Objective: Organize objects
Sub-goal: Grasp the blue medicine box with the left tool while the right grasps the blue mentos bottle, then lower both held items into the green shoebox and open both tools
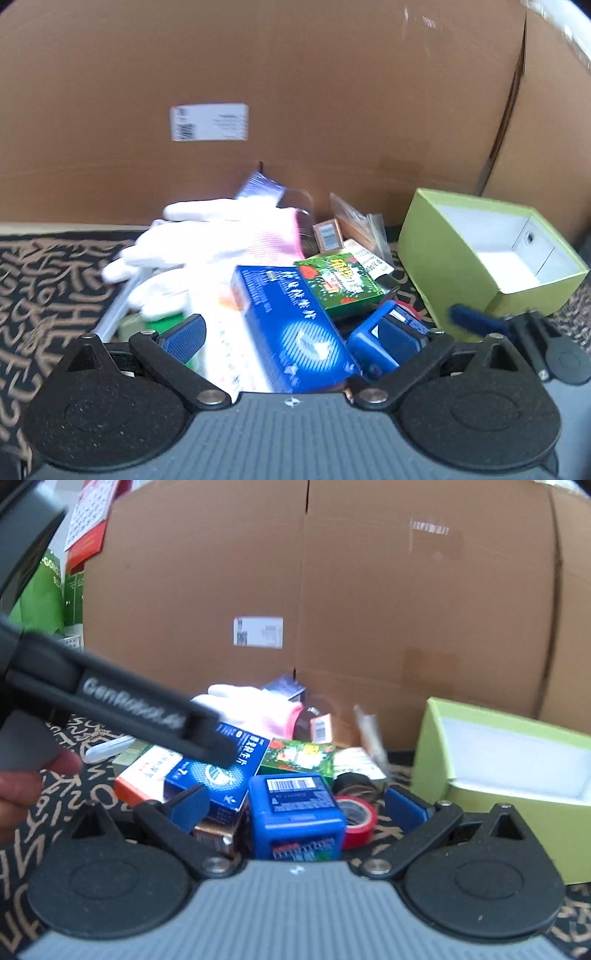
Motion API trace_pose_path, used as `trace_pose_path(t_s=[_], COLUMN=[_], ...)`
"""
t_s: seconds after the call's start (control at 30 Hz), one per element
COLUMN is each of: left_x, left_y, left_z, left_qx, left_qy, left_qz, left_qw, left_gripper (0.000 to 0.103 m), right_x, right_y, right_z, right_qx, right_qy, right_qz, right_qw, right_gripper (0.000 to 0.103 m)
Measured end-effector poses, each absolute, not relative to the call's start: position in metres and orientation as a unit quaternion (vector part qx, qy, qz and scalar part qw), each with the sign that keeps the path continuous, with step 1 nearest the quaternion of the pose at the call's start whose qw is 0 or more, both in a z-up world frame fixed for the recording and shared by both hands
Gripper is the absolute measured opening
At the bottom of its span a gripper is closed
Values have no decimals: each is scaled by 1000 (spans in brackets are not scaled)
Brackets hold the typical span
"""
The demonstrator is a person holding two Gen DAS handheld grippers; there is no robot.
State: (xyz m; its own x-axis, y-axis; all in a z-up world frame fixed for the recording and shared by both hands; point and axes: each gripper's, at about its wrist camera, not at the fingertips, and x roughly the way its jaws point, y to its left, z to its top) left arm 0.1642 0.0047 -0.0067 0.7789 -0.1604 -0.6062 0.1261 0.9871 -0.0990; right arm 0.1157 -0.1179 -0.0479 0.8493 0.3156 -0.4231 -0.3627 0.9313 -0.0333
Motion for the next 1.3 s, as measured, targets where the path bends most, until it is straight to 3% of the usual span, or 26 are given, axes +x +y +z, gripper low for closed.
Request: trace_pose_path(t_s=[0.03,0.07,0.1,0.2,0.33,0.47,0.5,0.6,0.7,0.77,0.83,0.87,1.03,1.3], left_x=[172,174,174,168,135,104,100,101,111,117,118,113,91,123], left_y=[-1,-1,2,3,6,10,8,-2,-19,-29,-30,-28,-21,-73], left_z=[-12,-16,-19,-21,-23,-27,-28,-29,-34,-43,-50,-50,-20,78], left_qx=[-8,-7,-17,9,29,0,-4,1,30,57,68,73,49,29], left_qy=[331,321,316,320,309,356,363,359,356,360,368,365,350,232], left_qz=[-73,-78,-86,-92,-132,-191,-187,-160,-147,-139,-138,-144,-180,-247], left_qw=[941,944,945,943,941,915,913,920,922,921,917,917,918,940], left_gripper=[102,101,101,69,68,64,65,84,84,82,64,63,61,62], right_x=[119,118,112,83,34,1,0,8,12,16,20,20,9,37], right_y=[-121,-125,-130,-142,-157,-171,-173,-169,-166,-163,-157,-157,-173,-226], right_z=[-51,-52,-52,-50,-49,-49,-49,-50,-50,-51,-59,-60,-43,41], right_qx=[-41,-24,-7,5,-7,-3,-4,-11,-19,-20,-45,-45,-21,-63], right_qy=[225,238,240,243,255,273,273,275,261,264,280,287,261,144], right_qz=[182,181,185,184,182,178,174,167,165,157,148,154,160,68], right_qw=[956,954,953,952,950,945,946,947,951,951,947,944,952,985], right_gripper=[74,58,57,56,55,55,55,62,68,71,68,54,54,54])
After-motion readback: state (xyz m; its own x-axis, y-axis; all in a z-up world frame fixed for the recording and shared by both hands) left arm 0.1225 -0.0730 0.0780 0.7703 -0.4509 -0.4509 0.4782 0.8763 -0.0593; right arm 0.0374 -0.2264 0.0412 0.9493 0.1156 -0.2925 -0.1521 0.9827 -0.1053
